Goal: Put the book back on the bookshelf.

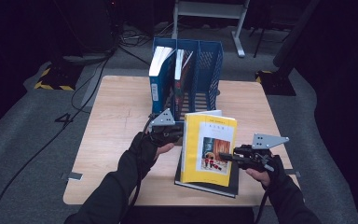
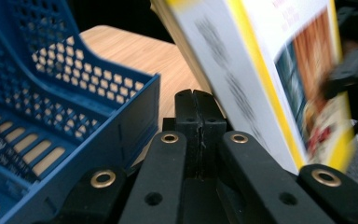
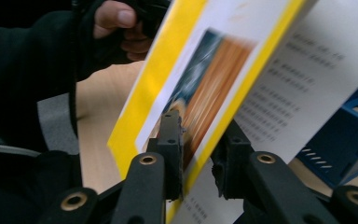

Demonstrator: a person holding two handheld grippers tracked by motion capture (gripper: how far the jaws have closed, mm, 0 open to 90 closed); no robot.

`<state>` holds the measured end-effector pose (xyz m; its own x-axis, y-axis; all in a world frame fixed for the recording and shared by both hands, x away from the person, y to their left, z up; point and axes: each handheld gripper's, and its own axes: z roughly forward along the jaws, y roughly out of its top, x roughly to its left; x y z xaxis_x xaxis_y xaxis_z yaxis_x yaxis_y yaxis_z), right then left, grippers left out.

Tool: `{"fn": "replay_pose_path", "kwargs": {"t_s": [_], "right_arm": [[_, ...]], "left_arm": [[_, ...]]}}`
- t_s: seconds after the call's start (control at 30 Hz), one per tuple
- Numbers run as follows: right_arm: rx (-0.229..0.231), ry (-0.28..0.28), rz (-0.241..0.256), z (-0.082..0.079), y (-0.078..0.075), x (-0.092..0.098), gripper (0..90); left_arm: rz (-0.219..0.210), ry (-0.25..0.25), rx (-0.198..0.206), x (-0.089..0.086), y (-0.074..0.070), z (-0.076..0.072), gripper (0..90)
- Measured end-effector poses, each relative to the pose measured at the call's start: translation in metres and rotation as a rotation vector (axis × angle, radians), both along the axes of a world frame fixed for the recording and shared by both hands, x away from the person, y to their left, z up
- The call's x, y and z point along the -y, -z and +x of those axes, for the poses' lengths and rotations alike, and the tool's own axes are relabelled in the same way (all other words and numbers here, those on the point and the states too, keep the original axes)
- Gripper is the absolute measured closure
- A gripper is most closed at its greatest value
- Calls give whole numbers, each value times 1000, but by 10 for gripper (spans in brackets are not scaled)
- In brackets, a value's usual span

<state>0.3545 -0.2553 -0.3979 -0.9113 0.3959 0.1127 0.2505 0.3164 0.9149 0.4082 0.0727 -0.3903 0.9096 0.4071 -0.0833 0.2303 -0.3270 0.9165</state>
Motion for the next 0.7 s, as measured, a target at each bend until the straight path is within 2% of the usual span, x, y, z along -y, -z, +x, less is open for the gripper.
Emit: {"fn": "replay_pose_path", "kwargs": {"t_s": [0.07,0.13,0.23,0.33,0.47,0.53,0.7], "right_arm": [[10,11,24,2,-2,0,802],[26,37,2,3,-2,-3,810],[22,34,16,3,-1,-2,798],[55,30,37,1,-3,-3,766],[103,26,37,-5,-9,-6,767],[113,27,41,-6,-10,-6,769],[181,26,16,-16,-17,-9,825]], "left_arm": [[8,6,14,3,-6,-2,898],[19,8,31,5,-10,-6,898],[28,8,35,5,-11,-8,898],[21,31,54,7,-15,-12,898],[14,59,75,13,-22,-20,898],[15,67,83,14,-24,-22,897],[19,86,112,17,-33,-30,898]]}}
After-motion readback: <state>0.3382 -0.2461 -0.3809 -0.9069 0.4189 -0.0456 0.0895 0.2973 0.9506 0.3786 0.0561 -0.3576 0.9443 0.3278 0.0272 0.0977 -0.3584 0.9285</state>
